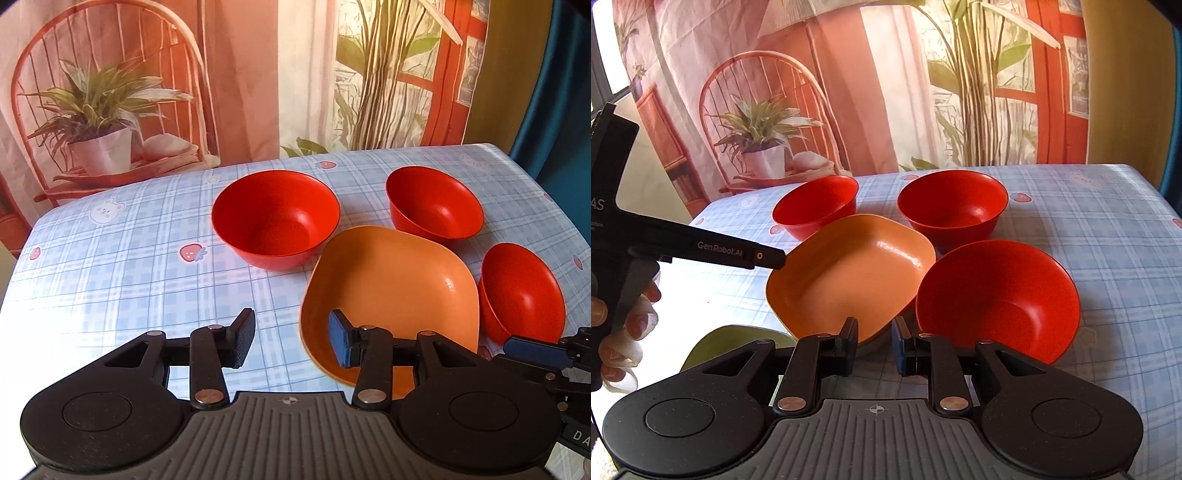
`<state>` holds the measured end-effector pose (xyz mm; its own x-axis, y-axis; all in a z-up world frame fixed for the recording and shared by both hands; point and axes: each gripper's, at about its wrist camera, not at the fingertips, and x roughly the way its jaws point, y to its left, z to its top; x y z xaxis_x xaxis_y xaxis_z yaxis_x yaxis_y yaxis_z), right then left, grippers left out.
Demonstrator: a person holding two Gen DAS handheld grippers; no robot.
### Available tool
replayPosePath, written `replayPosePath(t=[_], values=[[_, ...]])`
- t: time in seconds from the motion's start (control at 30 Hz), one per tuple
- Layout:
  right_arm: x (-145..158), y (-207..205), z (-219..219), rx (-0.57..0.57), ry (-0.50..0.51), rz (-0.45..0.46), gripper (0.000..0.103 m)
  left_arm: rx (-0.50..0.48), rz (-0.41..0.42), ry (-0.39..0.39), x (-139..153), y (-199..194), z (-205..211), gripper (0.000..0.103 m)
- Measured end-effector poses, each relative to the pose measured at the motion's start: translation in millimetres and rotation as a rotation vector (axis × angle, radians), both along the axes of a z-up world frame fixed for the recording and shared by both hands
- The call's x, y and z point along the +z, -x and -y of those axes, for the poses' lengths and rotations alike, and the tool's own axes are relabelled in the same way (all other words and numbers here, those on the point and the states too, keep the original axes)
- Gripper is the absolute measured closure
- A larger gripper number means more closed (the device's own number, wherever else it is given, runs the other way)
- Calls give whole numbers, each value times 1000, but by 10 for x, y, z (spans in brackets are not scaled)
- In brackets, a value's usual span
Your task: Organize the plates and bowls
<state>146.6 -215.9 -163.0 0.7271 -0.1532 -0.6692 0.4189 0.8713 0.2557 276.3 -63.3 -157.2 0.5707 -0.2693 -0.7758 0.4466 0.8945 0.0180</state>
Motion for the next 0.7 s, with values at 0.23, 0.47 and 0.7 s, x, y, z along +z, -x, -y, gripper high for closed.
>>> replayPosePath(t=[0.23,0.47,0.7], values=[[23,125,-151,-7,37,8,83,58,39,-1,79,310,-250,57],[21,206,-247,-25,47,18,81,117,35,3,57,574,-457,57],[7,232,-351,-10,60,20,81,164,93,-4,90,817,-568,57]])
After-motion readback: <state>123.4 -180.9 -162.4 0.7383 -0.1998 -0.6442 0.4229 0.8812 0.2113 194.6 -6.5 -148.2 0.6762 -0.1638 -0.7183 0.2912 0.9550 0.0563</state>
